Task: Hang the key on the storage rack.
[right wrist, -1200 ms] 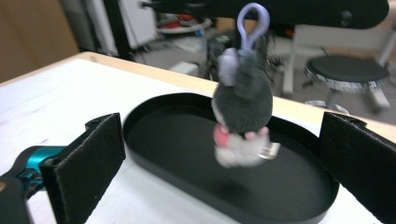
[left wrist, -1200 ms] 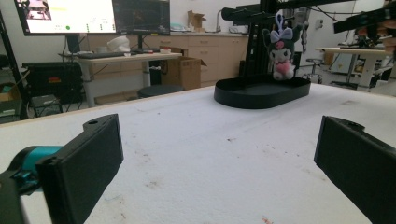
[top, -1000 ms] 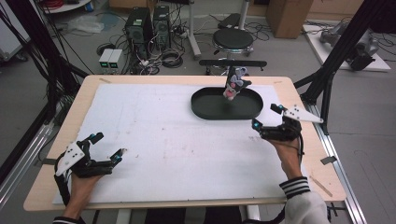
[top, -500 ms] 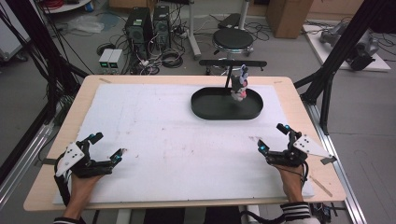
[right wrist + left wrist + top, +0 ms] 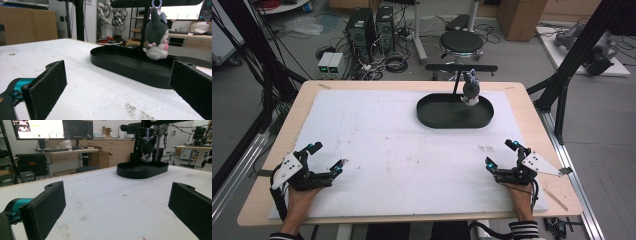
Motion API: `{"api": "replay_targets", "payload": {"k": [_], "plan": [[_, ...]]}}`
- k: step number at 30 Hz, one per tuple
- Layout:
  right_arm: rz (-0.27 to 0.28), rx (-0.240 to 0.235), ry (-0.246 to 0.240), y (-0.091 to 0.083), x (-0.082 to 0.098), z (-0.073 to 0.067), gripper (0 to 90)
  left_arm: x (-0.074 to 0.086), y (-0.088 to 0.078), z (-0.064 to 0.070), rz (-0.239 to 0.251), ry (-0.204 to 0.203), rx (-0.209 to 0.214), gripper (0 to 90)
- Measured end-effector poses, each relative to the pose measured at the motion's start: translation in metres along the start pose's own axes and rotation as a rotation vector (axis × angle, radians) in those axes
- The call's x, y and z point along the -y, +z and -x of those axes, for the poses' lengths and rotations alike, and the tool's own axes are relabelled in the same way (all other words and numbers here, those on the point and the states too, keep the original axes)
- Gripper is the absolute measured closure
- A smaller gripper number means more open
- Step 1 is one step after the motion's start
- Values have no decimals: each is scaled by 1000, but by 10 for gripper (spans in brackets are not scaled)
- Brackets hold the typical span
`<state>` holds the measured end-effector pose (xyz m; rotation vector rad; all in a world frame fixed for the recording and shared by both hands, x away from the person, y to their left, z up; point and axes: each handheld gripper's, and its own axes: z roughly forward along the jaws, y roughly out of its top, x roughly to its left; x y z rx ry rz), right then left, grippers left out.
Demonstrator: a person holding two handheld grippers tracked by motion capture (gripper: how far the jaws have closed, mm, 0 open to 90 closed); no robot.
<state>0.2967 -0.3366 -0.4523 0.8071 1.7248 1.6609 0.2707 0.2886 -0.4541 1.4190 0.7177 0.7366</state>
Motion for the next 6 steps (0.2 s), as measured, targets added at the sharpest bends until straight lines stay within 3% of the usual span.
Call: {"api": "replay_targets", "payload": {"k": [6], "plan": [[7,-2,10,0,0,1,4,0,-1,0,3,-3,0,17]]}}
